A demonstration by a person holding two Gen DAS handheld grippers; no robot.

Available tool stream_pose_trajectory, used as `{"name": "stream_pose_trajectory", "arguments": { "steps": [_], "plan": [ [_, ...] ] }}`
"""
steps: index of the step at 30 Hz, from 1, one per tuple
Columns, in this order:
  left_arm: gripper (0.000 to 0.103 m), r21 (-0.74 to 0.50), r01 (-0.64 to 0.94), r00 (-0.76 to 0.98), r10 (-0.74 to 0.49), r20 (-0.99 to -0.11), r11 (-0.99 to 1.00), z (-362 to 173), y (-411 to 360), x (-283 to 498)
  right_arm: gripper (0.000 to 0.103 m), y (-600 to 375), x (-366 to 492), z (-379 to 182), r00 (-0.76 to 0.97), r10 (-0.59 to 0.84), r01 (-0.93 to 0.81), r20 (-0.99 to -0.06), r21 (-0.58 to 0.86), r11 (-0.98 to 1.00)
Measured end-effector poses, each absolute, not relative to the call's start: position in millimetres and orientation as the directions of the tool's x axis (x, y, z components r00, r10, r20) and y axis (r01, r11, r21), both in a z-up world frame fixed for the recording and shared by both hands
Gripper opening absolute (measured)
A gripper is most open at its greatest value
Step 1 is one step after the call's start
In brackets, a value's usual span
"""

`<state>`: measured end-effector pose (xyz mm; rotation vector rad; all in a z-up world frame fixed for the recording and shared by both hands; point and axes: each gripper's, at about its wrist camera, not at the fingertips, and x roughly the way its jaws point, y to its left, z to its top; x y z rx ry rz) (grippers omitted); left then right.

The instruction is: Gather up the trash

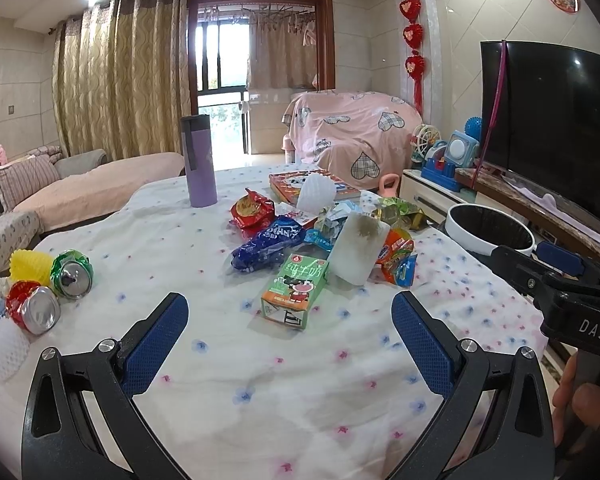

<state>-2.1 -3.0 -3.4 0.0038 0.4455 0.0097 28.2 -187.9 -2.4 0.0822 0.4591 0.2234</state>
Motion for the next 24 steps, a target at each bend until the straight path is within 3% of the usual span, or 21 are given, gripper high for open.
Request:
{"name": "stream_pose_trajectory", "arguments": {
  "steps": [18,24],
  "plan": [
    [0.103,-0.02,-0.016,0.859,0.004,-0.512,1.0,-21.8,8.6,23.0,0.102,-189.6,45.0,-10.0,0.845,0.249,-0.196,-0.473,0.159,0.968],
    [0.099,-0.012,-0.02,0.829,0.01,-0.558,1.0,-27.1,12.4,46.8,0.089,-192.1,62.6,-15.0,0.819,0.266,-0.196,-0.508,0.187,0.963]
  ]
}}
